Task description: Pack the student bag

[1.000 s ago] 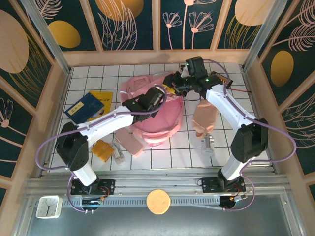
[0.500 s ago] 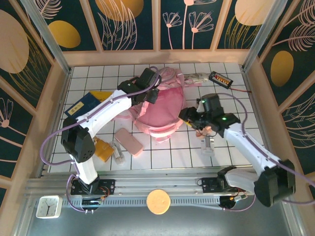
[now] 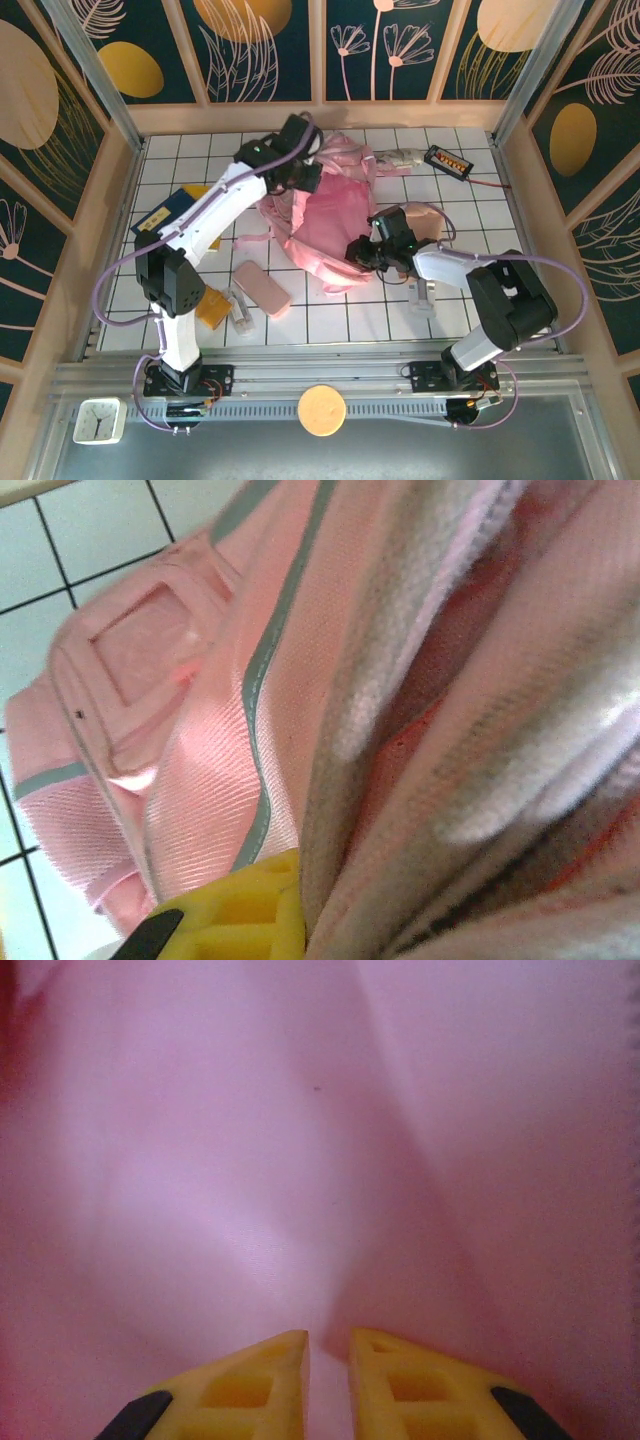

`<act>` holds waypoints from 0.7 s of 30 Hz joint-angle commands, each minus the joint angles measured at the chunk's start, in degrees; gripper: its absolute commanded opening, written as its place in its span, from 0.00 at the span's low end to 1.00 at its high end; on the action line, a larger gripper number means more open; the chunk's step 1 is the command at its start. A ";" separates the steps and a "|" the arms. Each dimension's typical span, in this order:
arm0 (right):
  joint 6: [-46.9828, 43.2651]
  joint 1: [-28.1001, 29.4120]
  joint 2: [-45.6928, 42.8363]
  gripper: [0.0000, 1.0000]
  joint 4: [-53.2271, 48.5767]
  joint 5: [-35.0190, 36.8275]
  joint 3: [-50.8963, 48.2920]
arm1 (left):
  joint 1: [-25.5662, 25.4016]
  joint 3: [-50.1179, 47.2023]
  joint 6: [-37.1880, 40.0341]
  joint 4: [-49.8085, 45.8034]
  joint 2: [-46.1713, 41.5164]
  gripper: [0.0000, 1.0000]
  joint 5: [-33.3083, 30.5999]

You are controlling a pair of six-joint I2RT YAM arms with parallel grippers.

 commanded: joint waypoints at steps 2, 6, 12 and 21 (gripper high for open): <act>-3.59 -2.38 4.76 0.18 3.99 2.77 -1.16 | 5.46 9.95 -1.54 5.32 -1.14 0.00 2.03; -4.46 -3.73 6.92 0.18 3.52 2.04 0.40 | 6.61 8.99 -1.30 5.71 -0.84 0.00 2.90; -5.65 -2.94 1.22 0.44 -1.79 -1.10 7.01 | 6.57 -2.93 -3.57 11.61 -4.35 0.44 10.42; -5.96 -2.89 -8.40 0.59 -29.12 1.65 20.99 | 6.65 -28.80 -5.94 15.01 -25.14 0.99 15.89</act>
